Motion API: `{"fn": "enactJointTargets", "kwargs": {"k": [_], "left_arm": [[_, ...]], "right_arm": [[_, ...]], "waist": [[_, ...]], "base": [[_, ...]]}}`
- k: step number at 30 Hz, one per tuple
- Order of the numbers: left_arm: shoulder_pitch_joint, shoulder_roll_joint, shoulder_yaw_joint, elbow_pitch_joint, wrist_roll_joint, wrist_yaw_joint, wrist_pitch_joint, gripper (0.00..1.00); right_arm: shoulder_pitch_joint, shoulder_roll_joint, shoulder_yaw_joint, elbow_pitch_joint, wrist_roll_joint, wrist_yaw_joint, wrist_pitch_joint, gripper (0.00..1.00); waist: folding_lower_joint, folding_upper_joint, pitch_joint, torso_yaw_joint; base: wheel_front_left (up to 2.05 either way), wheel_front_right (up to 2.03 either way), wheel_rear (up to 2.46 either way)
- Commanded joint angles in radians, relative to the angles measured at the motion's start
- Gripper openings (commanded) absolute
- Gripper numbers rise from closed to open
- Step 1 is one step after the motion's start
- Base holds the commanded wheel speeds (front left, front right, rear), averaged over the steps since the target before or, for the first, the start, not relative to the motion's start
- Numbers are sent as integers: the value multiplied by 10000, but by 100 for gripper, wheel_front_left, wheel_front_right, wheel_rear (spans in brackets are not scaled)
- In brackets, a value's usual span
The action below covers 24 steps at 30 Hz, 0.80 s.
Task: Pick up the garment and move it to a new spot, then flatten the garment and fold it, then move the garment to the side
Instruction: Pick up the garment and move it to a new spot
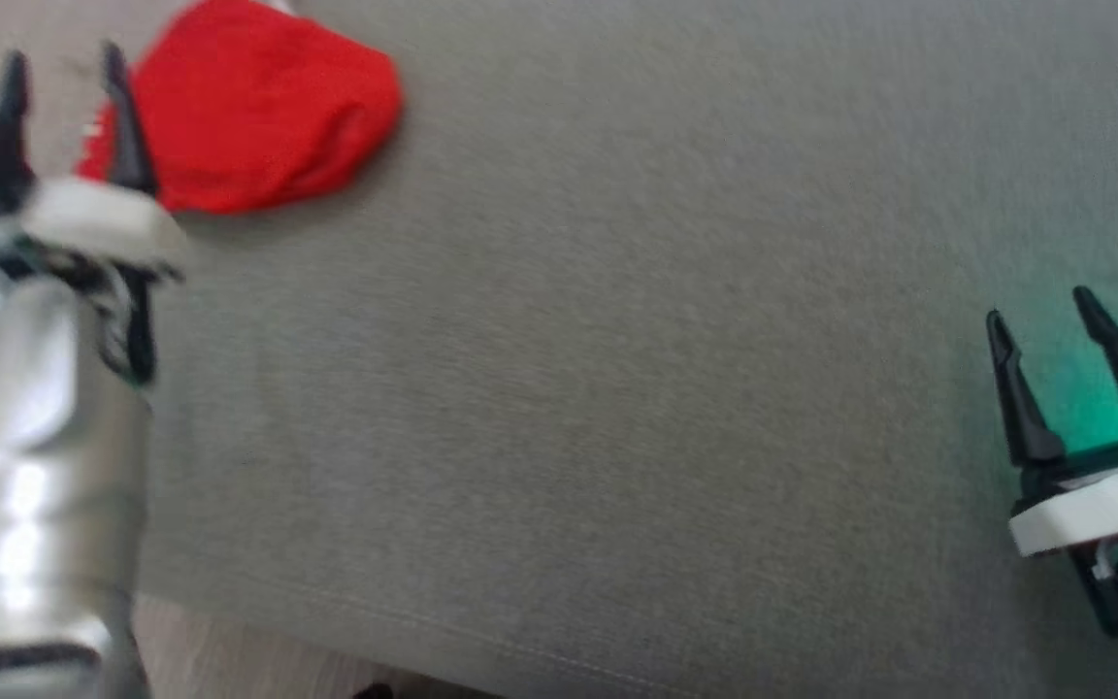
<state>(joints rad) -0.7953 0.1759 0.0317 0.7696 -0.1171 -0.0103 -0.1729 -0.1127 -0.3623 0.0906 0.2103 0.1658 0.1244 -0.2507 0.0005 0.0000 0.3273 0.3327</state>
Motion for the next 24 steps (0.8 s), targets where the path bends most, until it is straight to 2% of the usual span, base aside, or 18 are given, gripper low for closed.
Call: {"fn": "enactJointTargets", "kwargs": {"k": [1, 6, 9, 13, 15, 16, 17, 21, 24], "left_arm": [[-463, 681, 469, 227, -169, -6, 221, 100], [-1820, 1324, 808, 2601, -490, 114, 1504, 100], [-2265, 1580, 796, 3435, -519, 106, 1850, 100], [-2674, 1441, 998, 4209, -878, 55, 2140, 100], [-2762, 1235, 1082, 4530, -1091, -63, 2143, 100], [-2791, 1134, 1135, 4568, -1197, -154, 2045, 39], [-2819, 1065, 1139, 4580, -1237, -195, 1879, 0], [-2978, 983, 927, 4523, -1078, -149, 1268, 0], [-3277, 1127, 633, 4359, -814, -162, 625, 0]], "right_arm": [[-249, -352, 177, -421, -45, 63, -111, 100], [-637, -927, 106, -837, 24, 63, -111, 100], [-785, -1115, 26, -1039, 65, 63, -111, 100], [-795, -1246, -201, -1251, 77, 63, -111, 100], [-717, -1368, -229, -1268, -273, 63, -111, 100], [-702, -1337, -271, -1276, -340, 63, -111, 100], [-696, -1283, -316, -1276, -377, 63, -111, 100], [-691, -1080, -313, -1191, -474, 63, -111, 100], [-794, -813, -26, -854, -589, 63, -111, 100]], "waist": [[-5, 0, 1103, -942], [-5, 0, 1796, -1474], [-5, 0, 2092, -1695], [-5, 0, 2429, -1729], [-5, 0, 2550, -1675], [-5, 0, 2579, -1635], [-5, 0, 2594, -1598], [-5, 0, 2443, -1510], [-5, 0, 1955, -1563]], "base": [[0, 0, 0], [0, 0, 0], [0, 0, 0], [0, 0, 0], [0, 0, 0], [0, 0, 0], [0, 0, 0], [0, 0, 0], [0, 0, 0]]}}
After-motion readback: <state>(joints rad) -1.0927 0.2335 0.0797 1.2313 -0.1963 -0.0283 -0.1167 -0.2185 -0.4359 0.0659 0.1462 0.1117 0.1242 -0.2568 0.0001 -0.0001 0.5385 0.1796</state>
